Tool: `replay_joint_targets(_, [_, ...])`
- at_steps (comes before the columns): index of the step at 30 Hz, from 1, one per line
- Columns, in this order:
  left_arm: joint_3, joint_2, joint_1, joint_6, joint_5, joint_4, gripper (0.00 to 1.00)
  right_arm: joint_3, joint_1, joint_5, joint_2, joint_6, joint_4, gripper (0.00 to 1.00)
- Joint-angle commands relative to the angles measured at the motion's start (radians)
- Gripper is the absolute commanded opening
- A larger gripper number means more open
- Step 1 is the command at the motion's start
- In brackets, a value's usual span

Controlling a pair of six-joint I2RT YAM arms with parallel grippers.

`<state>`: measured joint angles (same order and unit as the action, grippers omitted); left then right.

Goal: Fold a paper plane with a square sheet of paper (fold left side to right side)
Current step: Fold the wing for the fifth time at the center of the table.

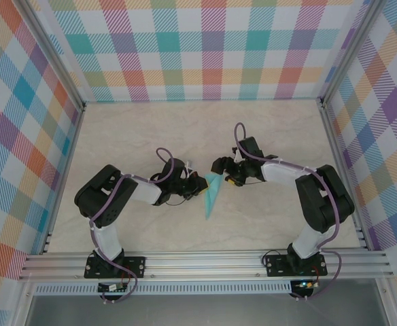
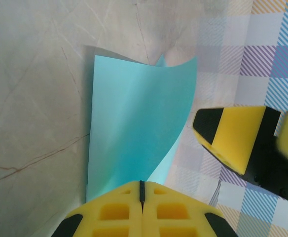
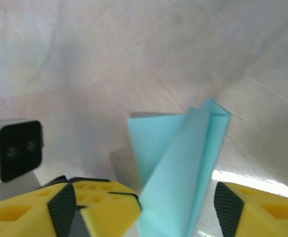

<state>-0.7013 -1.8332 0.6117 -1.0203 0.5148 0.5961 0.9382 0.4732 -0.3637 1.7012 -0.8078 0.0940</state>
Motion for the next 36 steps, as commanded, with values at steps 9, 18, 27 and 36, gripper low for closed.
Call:
replay_joint_targets(9, [-0.007,0.031,-0.018,0.024,-0.013,-0.016,0.0,0.062,0.007,-0.043,0.08,-0.032,-0.028,0.88])
replay_joint_targets(18, [-0.006,0.031,-0.018,0.024,-0.012,-0.016,0.0,0.088,0.017,-0.057,0.115,-0.033,-0.029,0.88])
replay_joint_targets(27, [-0.006,0.036,-0.018,0.025,-0.013,-0.015,0.0,0.125,0.027,-0.042,0.147,-0.021,0.022,0.88])
replay_joint_targets(36, [0.004,0.052,-0.033,0.048,-0.025,-0.048,0.0,0.178,0.036,-0.001,0.205,0.015,0.154,0.89])
